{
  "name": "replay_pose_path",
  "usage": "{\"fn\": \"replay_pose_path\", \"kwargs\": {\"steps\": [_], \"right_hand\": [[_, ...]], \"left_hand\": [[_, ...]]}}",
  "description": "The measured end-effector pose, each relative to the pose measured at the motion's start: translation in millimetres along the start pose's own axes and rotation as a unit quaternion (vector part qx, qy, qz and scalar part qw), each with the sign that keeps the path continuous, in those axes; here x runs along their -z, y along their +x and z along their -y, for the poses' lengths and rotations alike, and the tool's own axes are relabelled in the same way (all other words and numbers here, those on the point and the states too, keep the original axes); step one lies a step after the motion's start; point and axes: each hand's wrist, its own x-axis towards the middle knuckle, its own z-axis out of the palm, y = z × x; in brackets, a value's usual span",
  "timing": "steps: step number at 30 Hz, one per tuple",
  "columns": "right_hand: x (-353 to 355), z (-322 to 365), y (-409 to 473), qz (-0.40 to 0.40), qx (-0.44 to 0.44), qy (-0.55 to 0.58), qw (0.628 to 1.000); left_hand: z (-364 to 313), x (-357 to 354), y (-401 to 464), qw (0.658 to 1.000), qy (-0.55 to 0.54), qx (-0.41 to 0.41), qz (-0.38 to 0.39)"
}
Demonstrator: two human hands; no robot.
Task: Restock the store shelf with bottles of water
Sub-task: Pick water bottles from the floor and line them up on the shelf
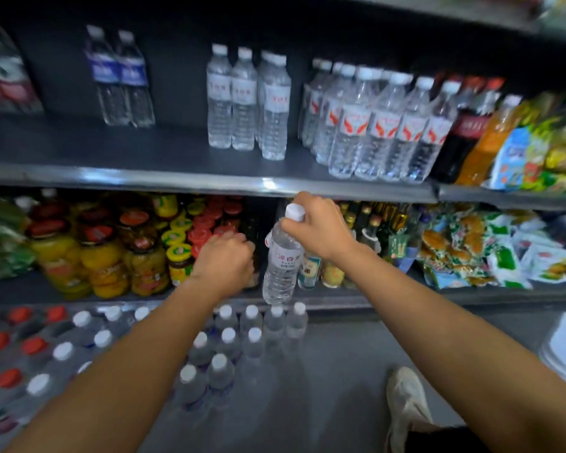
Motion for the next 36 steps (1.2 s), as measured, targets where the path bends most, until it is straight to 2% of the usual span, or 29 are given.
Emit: {"fn": "replay_pose_path", "kwargs": {"steps": [7, 12, 15, 24, 36], "right_hand": [[66.1, 55.0, 94.7, -0.071, 0.068, 0.018, 0.995], [89.3, 72.8, 165.8, -0.137, 0.092, -0.003, 0.986], [90.0, 74.8, 206.6, -0.150, 0.101, -0.012, 0.983], [43.9, 65.5, 307.7, -0.076, 0.083, -0.105, 0.988], [23.2, 60.1, 363.0, -0.013, 0.066, -0.167, 0.984]], "left_hand": [[50.3, 89.4, 71.8, 0.994, 0.049, 0.026, -0.096], [79.6, 113.1, 117.9, 0.990, 0.070, 0.025, -0.120], [95.7, 112.5, 144.1, 0.988, 0.069, 0.030, -0.135], [139.0, 64.3, 189.8, 0.991, 0.057, 0.044, -0.109], [164.4, 33.5, 212.5, 0.994, 0.025, 0.041, -0.094]]}}
